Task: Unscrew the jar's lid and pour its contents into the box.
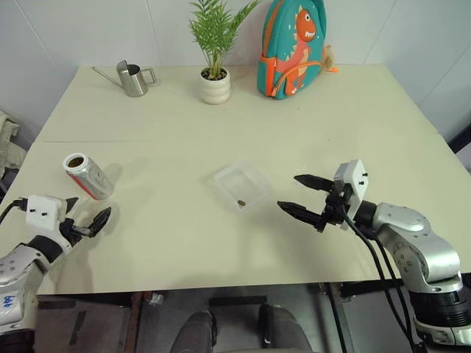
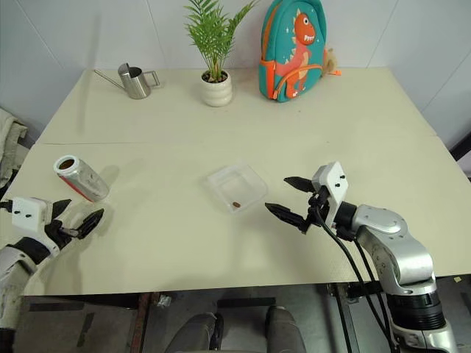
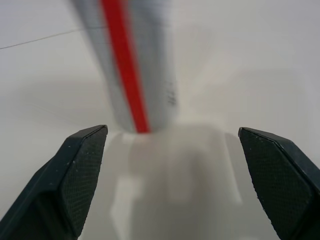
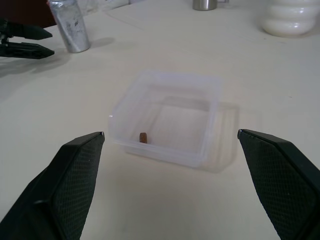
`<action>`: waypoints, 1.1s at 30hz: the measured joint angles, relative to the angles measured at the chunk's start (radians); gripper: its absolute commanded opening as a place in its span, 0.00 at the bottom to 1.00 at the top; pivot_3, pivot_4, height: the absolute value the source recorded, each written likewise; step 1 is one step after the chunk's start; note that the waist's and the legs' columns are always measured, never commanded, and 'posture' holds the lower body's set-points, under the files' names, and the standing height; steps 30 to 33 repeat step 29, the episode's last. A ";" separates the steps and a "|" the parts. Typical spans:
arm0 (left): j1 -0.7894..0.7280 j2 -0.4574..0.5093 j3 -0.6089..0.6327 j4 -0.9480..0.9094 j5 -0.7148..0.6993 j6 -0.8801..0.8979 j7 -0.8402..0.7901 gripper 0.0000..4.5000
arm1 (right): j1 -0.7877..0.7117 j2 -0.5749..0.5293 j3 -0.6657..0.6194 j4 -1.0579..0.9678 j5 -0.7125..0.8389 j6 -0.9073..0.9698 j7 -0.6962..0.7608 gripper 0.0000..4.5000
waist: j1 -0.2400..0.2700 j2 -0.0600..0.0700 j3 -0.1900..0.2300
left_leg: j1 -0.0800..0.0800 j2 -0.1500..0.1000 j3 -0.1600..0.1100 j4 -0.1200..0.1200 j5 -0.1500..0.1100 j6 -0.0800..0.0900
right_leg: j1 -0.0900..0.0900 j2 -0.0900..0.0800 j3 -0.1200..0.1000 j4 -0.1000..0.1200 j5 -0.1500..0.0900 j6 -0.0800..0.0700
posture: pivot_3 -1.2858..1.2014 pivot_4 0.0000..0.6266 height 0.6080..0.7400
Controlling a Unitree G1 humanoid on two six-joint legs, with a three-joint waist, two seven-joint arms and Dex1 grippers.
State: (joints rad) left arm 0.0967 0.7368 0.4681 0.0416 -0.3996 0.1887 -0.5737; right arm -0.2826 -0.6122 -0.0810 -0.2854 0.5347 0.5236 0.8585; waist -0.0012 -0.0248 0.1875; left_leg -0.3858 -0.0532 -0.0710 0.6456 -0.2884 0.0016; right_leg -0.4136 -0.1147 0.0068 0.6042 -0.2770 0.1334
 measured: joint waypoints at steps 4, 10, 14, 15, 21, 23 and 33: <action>0.117 0.050 0.017 -0.114 -0.021 -0.004 -0.144 0.99 | -0.008 -0.019 -0.002 0.011 0.000 -0.020 0.045 1.00 | 0.000 0.001 0.001 | 0.000 0.002 0.000 0.000 -0.002 0.000 | 0.001 0.000 0.001 -0.002 -0.001 -0.002 | 0.52 0.24 1.00; 0.105 0.062 -0.015 -0.310 -0.089 0.042 -0.242 0.99 | -0.020 -0.044 -0.006 0.054 -0.006 -0.070 0.100 1.00 | 0.011 0.003 0.001 | 0.000 0.003 -0.001 0.000 -0.003 0.000 | 0.002 0.000 0.001 -0.004 -0.001 -0.003 | 0.52 0.24 1.00; -0.034 0.048 -0.122 -0.359 -0.092 0.066 -0.239 0.99 | -0.039 -0.046 -0.007 0.096 -0.007 -0.091 0.118 1.00 | 0.014 0.003 0.001 | 0.000 0.003 0.000 0.001 -0.003 0.000 | 0.002 0.002 -0.001 -0.003 -0.001 -0.002 | 0.52 0.24 1.00; -0.062 0.048 -0.137 -0.359 -0.091 0.070 -0.239 0.99 | -0.045 -0.046 -0.007 0.101 -0.007 -0.091 0.118 1.00 | 0.014 0.004 0.001 | 0.000 0.003 0.001 0.001 -0.003 0.000 | 0.001 0.002 -0.002 -0.003 -0.001 -0.002 | 0.52 0.24 1.00; -0.198 0.029 -0.203 -0.352 -0.097 0.116 -0.238 0.99 | -0.051 -0.077 -0.019 0.176 -0.040 -0.115 0.120 1.00 | 0.005 0.004 0.001 | 0.000 0.003 0.002 0.000 -0.003 0.000 | 0.001 0.004 -0.002 -0.003 -0.001 -0.002 | 0.52 0.24 1.00; -0.207 0.028 -0.214 -0.345 -0.101 0.129 -0.247 0.99 | -0.048 -0.081 -0.033 0.179 -0.044 -0.129 0.119 1.00 | 0.000 0.004 0.001 | 0.000 0.003 0.003 0.000 -0.003 0.000 | 0.000 0.004 -0.001 -0.003 -0.001 -0.002 | 0.52 0.24 1.00; -0.205 0.024 -0.213 -0.318 -0.097 0.129 -0.252 0.99 | -0.014 -0.084 -0.047 0.170 -0.050 -0.142 0.112 1.00 | 0.002 0.004 0.001 | 0.000 0.005 0.003 0.001 -0.004 0.000 | 0.000 0.005 -0.001 -0.003 -0.001 -0.002 | 0.52 0.24 1.00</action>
